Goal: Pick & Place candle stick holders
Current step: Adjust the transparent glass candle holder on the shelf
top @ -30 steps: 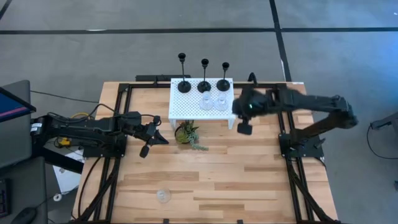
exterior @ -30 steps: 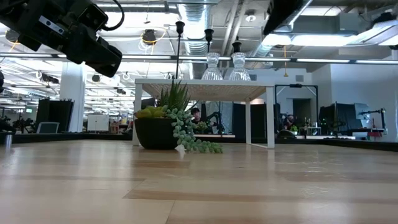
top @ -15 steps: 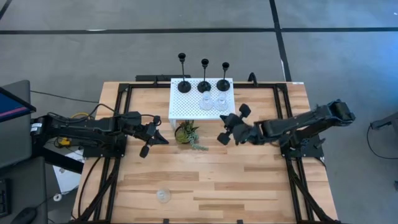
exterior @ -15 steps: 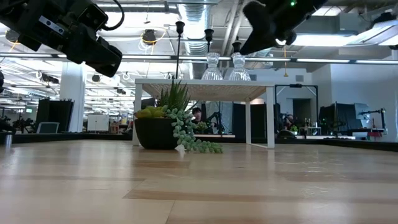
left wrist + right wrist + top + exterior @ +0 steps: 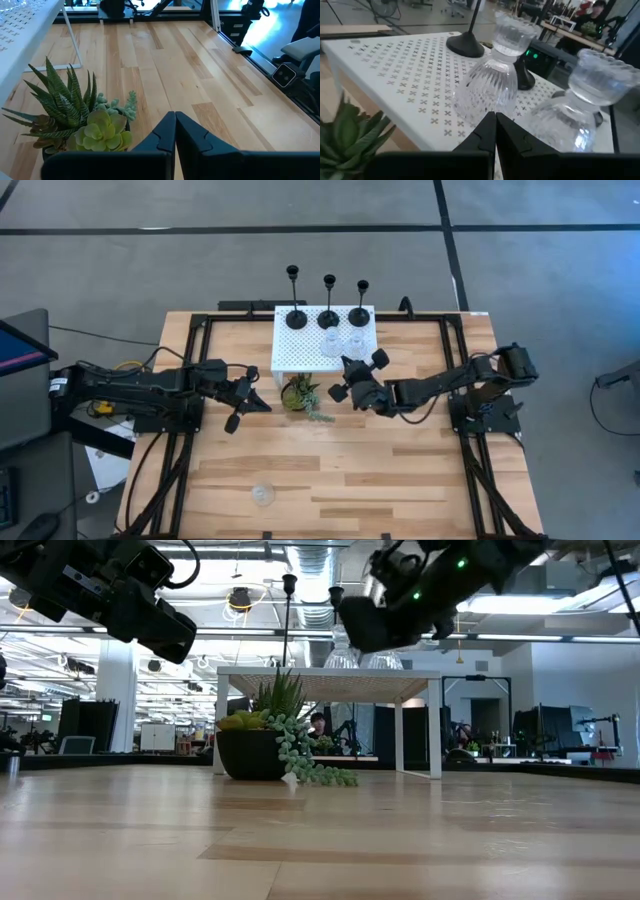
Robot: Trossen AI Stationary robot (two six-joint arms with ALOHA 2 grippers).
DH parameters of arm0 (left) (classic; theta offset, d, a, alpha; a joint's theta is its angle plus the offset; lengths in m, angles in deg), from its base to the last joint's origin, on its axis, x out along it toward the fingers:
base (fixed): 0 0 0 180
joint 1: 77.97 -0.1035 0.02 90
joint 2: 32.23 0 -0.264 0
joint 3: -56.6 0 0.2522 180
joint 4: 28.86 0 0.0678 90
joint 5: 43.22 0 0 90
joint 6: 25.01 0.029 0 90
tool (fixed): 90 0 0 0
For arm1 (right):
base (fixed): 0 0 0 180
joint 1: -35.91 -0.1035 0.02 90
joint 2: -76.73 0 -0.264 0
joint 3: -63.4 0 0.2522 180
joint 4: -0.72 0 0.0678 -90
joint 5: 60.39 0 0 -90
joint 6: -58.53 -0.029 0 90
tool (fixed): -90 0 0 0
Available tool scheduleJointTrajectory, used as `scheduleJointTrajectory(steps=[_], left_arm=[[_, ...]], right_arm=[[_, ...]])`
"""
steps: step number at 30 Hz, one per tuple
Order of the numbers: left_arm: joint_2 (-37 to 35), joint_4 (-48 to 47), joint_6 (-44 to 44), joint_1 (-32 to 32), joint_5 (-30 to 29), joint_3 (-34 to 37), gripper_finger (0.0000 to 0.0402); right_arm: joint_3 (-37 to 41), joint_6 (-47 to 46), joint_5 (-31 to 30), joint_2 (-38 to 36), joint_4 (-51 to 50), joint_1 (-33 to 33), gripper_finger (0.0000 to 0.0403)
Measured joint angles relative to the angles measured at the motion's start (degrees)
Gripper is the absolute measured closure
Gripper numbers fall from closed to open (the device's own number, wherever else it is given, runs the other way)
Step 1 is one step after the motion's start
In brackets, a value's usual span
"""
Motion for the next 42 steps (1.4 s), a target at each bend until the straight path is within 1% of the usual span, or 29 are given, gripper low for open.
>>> scheduleJointTrajectory(steps=[5, 8, 12, 29, 35, 38, 42], left_arm=[[0.0, 0.0, 0.0, 0.0, 0.0, 0.0, 0.0392], [0.0, 0.0, 0.0, 0.0, 0.0, 0.0, 0.0392], [0.0, -0.1, 0.0, 0.0, 0.0, 0.0, 0.0392], [0.0, -0.2, 0.0, 0.0, 0.0, 0.0, 0.0392], [0.0, -0.2, 0.0, 0.0, 0.0, 0.0, 0.0392], [0.0, -0.2, 0.0, 0.0, 0.0, 0.0, 0.0392], [0.0, -0.2, 0.0, 0.0, 0.0, 0.0, 0.0392]], right_arm=[[-0.1, 6.1, -0.8, 0.2, 7.2, -0.2, 0.0403], [0.0, 9.1, -2.4, -0.4, 8.5, -0.2, 0.0403], [0.0, 11.6, -2.8, -0.4, 9.8, 0.1, 0.0403], [0.0, 12.3, -9.9, 0.0, 9.7, 0.8, 0.0403], [0.0, 12.3, -10.9, 0.0, 9.6, 0.8, 0.0403], [0.0, 12.3, -13.4, 0.0, 9.4, 0.8, 0.0403], [0.0, 12.3, -14.7, 0.0, 9.3, 0.8, 0.0403]])
